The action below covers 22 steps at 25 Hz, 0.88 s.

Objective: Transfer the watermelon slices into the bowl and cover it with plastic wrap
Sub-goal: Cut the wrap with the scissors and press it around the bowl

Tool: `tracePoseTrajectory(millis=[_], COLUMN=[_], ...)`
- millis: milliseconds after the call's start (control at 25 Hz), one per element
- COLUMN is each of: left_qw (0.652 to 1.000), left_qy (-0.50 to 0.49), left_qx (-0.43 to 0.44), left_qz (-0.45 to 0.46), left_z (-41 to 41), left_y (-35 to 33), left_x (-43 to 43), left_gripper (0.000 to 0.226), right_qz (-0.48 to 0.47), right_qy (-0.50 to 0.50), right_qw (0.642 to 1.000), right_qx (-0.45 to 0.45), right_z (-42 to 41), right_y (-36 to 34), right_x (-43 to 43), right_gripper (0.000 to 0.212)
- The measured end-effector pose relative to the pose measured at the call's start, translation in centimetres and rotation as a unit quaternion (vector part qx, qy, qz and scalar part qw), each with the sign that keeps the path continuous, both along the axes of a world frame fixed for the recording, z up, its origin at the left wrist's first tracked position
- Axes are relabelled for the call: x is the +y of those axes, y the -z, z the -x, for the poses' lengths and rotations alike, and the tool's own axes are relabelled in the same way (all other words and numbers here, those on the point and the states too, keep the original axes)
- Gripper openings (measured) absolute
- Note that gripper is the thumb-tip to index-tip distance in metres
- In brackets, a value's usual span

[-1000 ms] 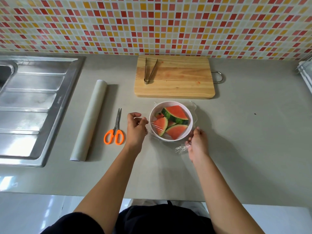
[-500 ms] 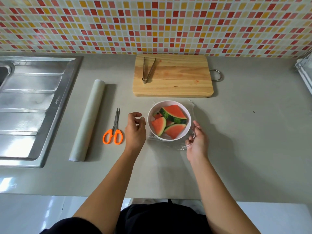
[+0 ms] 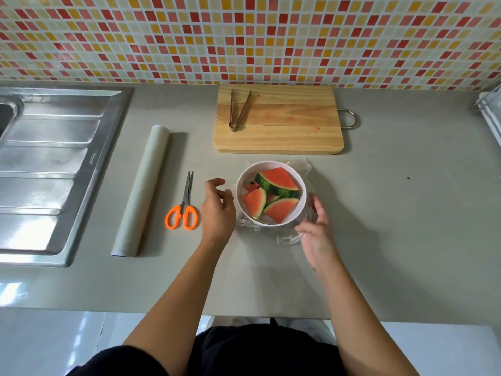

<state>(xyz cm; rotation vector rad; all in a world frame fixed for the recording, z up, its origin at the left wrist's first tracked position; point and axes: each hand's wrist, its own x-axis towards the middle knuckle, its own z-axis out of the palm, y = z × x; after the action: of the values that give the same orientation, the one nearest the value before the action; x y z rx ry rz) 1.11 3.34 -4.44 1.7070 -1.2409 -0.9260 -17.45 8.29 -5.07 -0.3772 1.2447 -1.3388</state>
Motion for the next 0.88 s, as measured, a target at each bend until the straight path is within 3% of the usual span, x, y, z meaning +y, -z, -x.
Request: tracePoseTrajectory(millis=[120, 320, 480, 760, 880], left_qw=[0.999, 0.996, 0.993, 0.997, 0.997], left_qy=[0.027, 0.065, 0.086, 0.047, 0.047], left_qx=[-0.024, -0.043, -0.054, -0.021, -0.014], left_qz=[0.005, 0.050, 0.060, 0.052, 0.054], left_z=[0.5, 0.6, 0.9, 1.7, 1.6], left_y=[0.8, 1.7, 2.2, 2.6, 2.7], left_x=[0.2, 0.1, 0.3, 0.6, 0.5], left_gripper=[0.017, 0.026, 0.037, 0.037, 0.030], right_qz=[0.016, 0.061, 0.059, 0.055, 0.046], right_qy=[-0.103, -0.156, -0.171, -0.171, -0.180], right_qw=[0.982, 0.932, 0.900, 0.891, 0.863], right_qx=[0.158, 0.322, 0.397, 0.416, 0.470], right_z=[0.2, 0.0, 0.1, -0.1, -0.2], right_y=[0.7, 1.4, 1.4, 0.8, 0.5], right_x=[0.6, 0.3, 0.1, 0.0, -0.2], right_gripper=[0.097, 0.087, 0.087, 0.093, 0.096])
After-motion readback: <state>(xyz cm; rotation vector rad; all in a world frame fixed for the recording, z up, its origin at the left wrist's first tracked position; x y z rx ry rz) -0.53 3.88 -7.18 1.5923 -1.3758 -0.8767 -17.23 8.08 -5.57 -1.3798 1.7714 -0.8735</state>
